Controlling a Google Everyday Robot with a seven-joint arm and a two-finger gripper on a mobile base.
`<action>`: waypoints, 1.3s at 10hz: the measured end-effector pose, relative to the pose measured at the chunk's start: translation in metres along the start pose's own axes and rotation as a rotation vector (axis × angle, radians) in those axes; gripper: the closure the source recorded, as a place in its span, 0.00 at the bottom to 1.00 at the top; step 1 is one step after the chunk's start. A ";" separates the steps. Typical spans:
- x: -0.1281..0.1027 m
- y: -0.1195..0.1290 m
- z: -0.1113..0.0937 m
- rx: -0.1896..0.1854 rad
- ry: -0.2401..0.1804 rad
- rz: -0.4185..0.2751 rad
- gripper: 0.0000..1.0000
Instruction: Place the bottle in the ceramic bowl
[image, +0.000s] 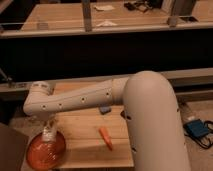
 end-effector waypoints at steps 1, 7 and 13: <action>0.000 0.000 0.000 0.002 0.001 0.000 0.70; -0.001 0.001 0.000 0.016 0.005 -0.001 0.62; -0.002 0.002 0.000 0.028 0.013 -0.002 0.54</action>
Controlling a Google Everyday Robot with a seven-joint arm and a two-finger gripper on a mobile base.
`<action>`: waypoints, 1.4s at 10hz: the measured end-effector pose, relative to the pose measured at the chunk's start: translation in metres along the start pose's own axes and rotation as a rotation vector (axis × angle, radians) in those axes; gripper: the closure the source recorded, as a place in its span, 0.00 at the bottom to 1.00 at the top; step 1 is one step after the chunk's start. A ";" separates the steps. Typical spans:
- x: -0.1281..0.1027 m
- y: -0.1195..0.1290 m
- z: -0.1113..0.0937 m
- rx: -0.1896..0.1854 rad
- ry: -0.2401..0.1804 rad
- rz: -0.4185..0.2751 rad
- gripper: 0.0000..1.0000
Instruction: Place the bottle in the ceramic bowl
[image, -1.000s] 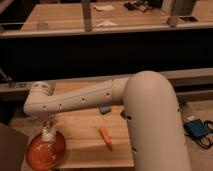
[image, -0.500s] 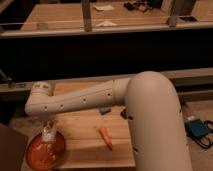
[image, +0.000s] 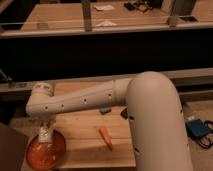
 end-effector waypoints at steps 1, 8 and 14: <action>0.000 0.001 0.000 0.003 0.002 0.002 0.56; -0.007 -0.001 0.001 0.019 -0.007 -0.008 0.70; -0.006 0.001 0.002 0.031 -0.002 -0.007 0.26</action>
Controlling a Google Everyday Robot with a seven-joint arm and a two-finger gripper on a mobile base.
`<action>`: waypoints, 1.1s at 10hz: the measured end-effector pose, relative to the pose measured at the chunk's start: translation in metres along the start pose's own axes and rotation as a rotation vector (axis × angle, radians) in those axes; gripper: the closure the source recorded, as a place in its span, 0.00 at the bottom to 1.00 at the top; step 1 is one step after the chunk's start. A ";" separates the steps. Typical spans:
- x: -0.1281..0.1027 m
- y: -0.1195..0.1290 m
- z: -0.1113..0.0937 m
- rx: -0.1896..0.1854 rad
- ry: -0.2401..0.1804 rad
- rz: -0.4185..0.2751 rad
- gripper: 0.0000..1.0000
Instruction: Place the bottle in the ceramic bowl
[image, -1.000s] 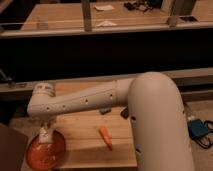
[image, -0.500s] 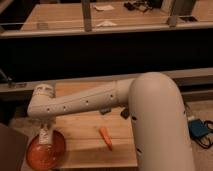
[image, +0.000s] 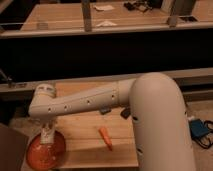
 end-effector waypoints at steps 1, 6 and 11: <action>0.000 0.000 0.000 0.001 0.000 -0.001 0.27; 0.001 0.001 0.001 0.014 0.006 -0.003 0.32; 0.000 0.003 0.003 0.016 0.006 -0.007 0.21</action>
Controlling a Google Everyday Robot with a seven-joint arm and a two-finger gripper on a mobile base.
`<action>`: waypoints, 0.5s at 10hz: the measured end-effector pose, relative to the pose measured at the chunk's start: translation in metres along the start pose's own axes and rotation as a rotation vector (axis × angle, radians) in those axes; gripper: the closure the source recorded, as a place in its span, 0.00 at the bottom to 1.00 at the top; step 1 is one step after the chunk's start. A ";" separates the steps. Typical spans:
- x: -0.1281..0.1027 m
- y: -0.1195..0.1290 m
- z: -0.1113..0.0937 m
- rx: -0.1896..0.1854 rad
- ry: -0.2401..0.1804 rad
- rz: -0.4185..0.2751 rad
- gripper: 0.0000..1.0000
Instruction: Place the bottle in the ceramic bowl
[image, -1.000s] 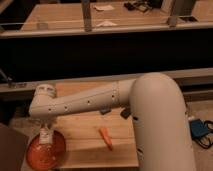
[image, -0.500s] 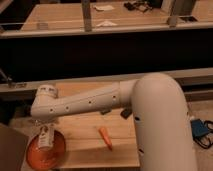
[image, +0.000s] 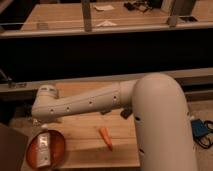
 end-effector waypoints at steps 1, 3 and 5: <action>-0.001 -0.001 0.000 0.000 0.000 -0.005 0.20; -0.002 -0.002 0.000 0.000 0.000 -0.010 0.20; -0.002 -0.002 0.000 0.000 0.001 -0.010 0.20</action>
